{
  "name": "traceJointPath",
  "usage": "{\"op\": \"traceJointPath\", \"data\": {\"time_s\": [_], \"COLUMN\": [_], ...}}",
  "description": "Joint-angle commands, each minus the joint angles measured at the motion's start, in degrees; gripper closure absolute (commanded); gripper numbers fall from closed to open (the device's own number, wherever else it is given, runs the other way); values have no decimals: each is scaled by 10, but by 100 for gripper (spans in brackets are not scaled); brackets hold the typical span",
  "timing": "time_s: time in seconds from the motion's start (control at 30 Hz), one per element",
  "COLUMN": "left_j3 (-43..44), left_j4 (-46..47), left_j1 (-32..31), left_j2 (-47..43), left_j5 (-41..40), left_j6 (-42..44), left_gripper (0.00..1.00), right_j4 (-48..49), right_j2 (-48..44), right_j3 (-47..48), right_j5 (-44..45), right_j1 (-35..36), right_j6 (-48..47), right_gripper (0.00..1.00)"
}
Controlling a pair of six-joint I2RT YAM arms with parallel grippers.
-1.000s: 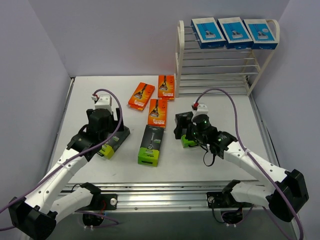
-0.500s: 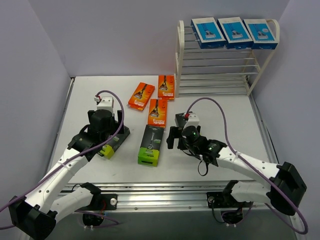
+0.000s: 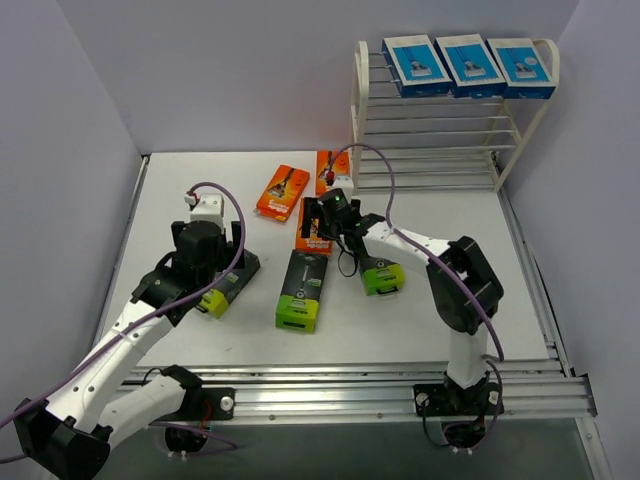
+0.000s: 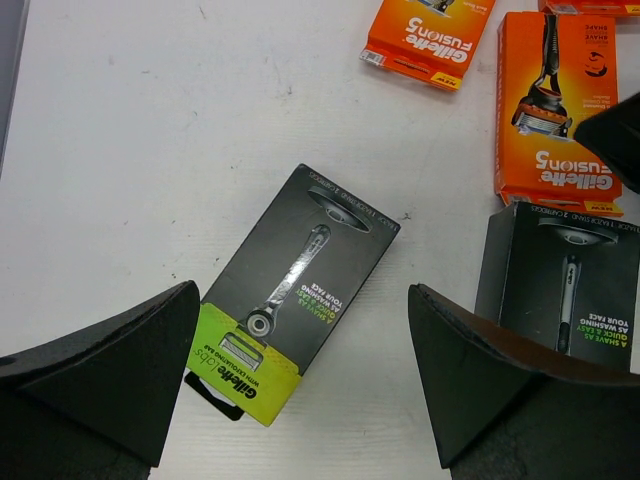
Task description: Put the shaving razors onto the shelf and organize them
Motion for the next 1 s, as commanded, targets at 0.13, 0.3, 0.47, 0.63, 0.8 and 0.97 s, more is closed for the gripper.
{"op": "traceJointPath", "data": {"time_s": [0.13, 0.3, 0.47, 0.63, 0.8, 0.97], "left_j3": [27, 30, 31, 31, 30, 31], "left_j4": [3, 0, 2, -1, -1, -1], "left_j1": [-5, -4, -3, -4, -4, -4], "left_j2": [-10, -10, -9, -8, -6, -4], "left_j5": [18, 37, 52, 52, 54, 58], "left_j6": [2, 1, -2, -3, -3, -3], "left_gripper": [6, 6, 6, 6, 6, 6], "right_j4": [-79, -104, -114, -108, -95, -99], "right_j2": [109, 121, 141, 160, 166, 178], "right_j3": [135, 134, 141, 151, 156, 174], "right_j5": [-3, 19, 37, 34, 26, 24], "right_j1": [1, 5, 10, 10, 9, 8], "right_j6": [-18, 7, 28, 50, 65, 72], "right_gripper": [3, 3, 1, 0, 0, 0]}}
